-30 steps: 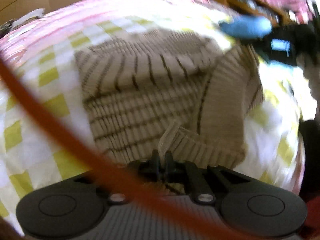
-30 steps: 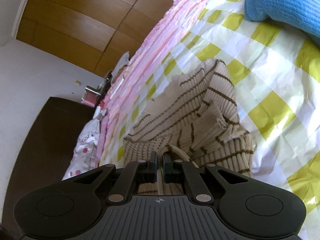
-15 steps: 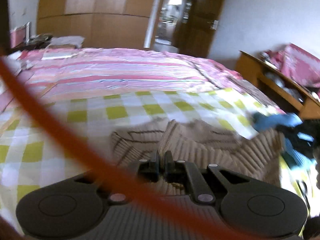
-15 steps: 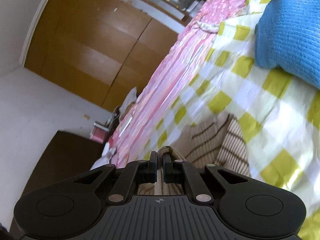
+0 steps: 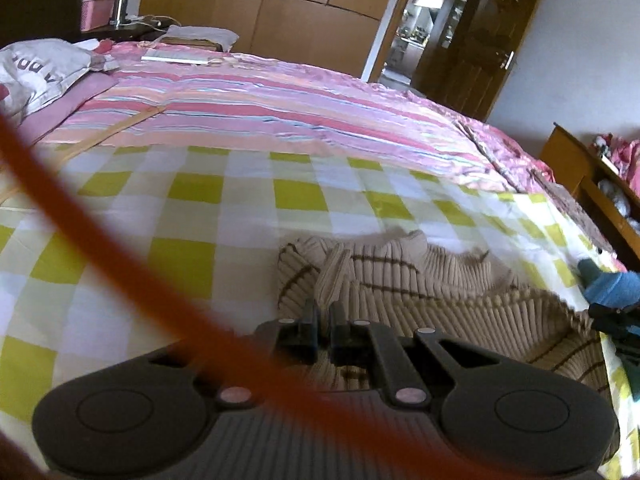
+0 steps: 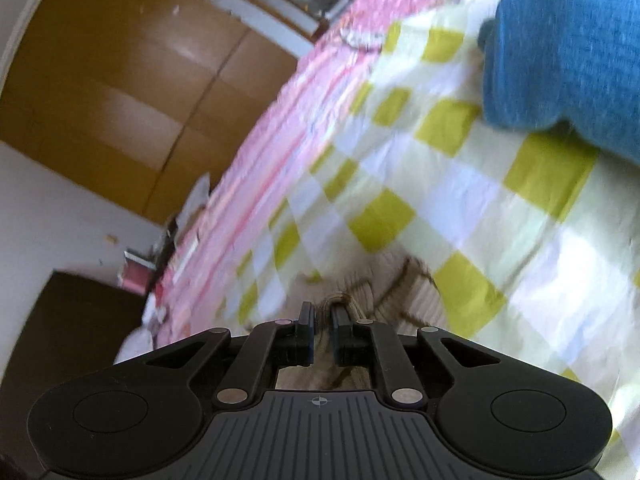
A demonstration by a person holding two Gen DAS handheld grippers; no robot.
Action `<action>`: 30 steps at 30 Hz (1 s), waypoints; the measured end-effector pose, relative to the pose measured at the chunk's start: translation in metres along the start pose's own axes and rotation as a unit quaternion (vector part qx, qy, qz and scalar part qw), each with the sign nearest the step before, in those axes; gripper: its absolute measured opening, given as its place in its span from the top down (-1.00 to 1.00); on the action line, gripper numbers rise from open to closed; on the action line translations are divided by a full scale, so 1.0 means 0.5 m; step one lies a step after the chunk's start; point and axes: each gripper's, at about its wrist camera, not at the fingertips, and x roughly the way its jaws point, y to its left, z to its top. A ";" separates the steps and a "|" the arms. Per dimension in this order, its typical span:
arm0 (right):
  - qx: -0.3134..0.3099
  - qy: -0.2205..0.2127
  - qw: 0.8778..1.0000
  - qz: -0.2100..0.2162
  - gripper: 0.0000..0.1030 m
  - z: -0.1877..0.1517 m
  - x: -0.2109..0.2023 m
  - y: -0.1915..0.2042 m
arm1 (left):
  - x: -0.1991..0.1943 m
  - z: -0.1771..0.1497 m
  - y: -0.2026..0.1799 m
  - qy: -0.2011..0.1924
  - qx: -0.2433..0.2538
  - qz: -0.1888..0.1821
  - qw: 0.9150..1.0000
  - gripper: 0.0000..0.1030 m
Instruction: Fold small clothes
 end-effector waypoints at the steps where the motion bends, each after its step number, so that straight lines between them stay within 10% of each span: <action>1: -0.008 -0.001 1.000 -0.006 0.73 -0.004 -0.001 -0.001 | 0.000 -0.001 0.000 0.001 0.002 0.002 1.000 0.75; 20: -0.256 0.031 0.962 -0.091 0.33 -0.030 0.090 0.067 | 0.024 0.014 -0.005 0.031 0.010 0.006 0.999 0.75; 26: -0.271 0.025 0.957 -0.105 0.91 -0.027 0.082 0.078 | 0.006 0.030 -0.026 0.016 0.053 0.015 0.998 0.77; 30: -0.258 -0.007 0.964 -0.063 0.92 -0.002 0.032 0.104 | -0.031 0.062 -0.030 -0.018 0.055 0.007 0.998 0.77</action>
